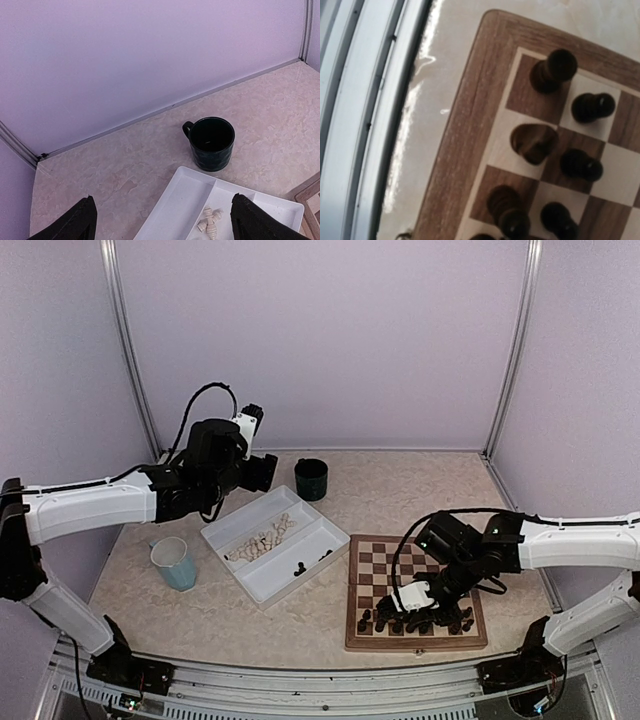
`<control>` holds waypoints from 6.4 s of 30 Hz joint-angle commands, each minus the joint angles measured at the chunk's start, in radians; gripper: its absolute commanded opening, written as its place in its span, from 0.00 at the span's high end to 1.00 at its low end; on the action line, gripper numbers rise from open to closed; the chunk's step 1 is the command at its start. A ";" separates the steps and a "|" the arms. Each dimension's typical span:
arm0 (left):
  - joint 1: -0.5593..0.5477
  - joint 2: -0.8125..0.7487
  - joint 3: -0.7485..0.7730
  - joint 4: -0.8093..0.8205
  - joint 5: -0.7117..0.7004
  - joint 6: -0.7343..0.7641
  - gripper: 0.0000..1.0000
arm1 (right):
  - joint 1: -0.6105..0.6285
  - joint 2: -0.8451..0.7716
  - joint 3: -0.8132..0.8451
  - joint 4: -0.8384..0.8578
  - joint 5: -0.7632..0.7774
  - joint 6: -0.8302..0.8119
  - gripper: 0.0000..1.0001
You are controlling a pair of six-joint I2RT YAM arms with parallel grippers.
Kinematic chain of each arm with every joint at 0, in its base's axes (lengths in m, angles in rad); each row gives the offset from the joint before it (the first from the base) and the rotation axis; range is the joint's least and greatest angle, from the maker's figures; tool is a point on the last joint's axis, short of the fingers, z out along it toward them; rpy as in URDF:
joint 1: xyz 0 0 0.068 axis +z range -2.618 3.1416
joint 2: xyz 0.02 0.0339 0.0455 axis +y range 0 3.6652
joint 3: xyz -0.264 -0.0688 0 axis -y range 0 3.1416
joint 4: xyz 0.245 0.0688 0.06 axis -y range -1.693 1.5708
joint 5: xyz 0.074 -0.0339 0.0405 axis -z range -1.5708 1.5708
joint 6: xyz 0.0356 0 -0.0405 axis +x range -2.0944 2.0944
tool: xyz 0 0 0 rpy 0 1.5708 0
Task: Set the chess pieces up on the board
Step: Place the king on e8, then pick up the pawn from the storage box, then pass from the left arm to the right
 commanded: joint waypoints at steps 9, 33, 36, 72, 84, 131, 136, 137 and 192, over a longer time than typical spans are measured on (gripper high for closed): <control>-0.019 0.022 0.041 -0.022 -0.028 0.017 0.08 | 0.016 0.023 -0.018 0.016 0.018 0.008 0.91; -0.039 0.034 0.067 -0.081 -0.059 -0.021 0.08 | 0.017 -0.003 0.080 -0.046 -0.010 0.027 0.73; -0.061 0.039 0.121 -0.191 -0.091 -0.083 0.13 | 0.011 -0.015 0.122 -0.068 -0.006 0.016 0.70; 0.035 0.454 0.312 -0.660 0.777 -0.184 0.62 | -0.326 0.251 0.435 -0.025 -0.154 0.067 0.64; -0.009 0.557 0.351 -0.667 0.726 -0.220 0.63 | -0.329 0.262 0.430 -0.028 -0.162 0.067 0.64; -0.041 0.524 0.234 -0.657 0.661 -0.378 0.58 | -0.329 0.311 0.446 -0.034 -0.196 0.069 0.64; -0.049 0.542 0.233 -0.680 0.624 -0.374 0.61 | -0.330 0.317 0.452 -0.035 -0.205 0.069 0.64; -0.050 0.542 0.230 -0.680 0.612 -0.373 0.63 | -0.329 0.320 0.453 -0.036 -0.206 0.069 0.64; -0.064 -0.008 -0.163 -0.024 0.743 -0.149 0.90 | -0.345 0.884 1.000 0.018 -0.952 0.631 0.58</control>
